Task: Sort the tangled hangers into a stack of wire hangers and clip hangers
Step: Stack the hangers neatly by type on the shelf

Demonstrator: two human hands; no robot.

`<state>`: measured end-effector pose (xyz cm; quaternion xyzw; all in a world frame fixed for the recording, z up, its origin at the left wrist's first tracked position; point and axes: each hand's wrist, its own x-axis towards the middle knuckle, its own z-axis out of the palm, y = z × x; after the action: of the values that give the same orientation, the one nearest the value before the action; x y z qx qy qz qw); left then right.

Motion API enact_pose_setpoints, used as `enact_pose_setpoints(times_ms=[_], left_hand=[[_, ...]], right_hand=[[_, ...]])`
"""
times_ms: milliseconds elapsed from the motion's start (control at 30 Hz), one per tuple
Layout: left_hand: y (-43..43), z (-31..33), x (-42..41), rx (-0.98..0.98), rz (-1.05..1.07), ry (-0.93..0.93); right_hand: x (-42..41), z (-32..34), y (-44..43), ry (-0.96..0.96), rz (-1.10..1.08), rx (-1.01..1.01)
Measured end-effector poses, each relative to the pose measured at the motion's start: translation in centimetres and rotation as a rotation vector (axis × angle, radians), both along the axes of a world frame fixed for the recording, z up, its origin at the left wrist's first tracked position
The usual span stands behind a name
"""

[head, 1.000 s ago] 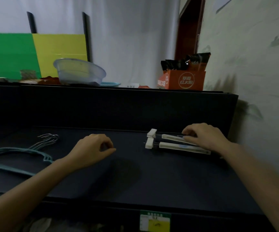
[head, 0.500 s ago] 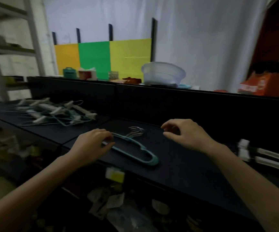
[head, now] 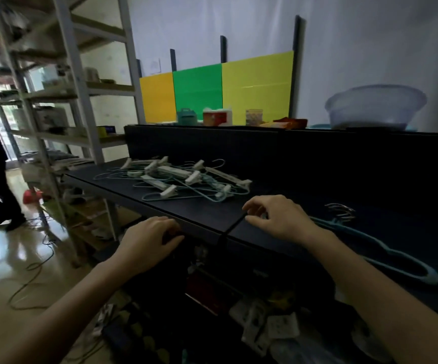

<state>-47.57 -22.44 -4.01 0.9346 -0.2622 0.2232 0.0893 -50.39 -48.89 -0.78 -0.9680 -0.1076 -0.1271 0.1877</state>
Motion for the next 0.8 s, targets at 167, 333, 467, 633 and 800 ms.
enact_pose_setpoints(times_ms=[167, 333, 467, 633, 800], left_hand=[[4.3, 0.0, 3.7, -0.041, 0.021, -0.004], [7.2, -0.4, 8.4, -0.091, 0.010, -0.012], [8.6, -0.3, 13.3, -0.106, -0.003, -0.005], [10.8, 0.8, 20.2, -0.112, -0.032, 0.019], [13.5, 1.0, 26.3, -0.134, -0.023, -0.003]], right_hand=[[5.0, 0.9, 4.2, 0.016, -0.012, -0.027], [10.5, 1.2, 6.9, -0.012, -0.010, -0.045], [15.6, 1.7, 9.0, -0.011, -0.023, -0.069], [22.2, 3.2, 11.6, 0.010, -0.022, -0.105], [28.4, 3.4, 14.2, 0.073, -0.056, -0.181]])
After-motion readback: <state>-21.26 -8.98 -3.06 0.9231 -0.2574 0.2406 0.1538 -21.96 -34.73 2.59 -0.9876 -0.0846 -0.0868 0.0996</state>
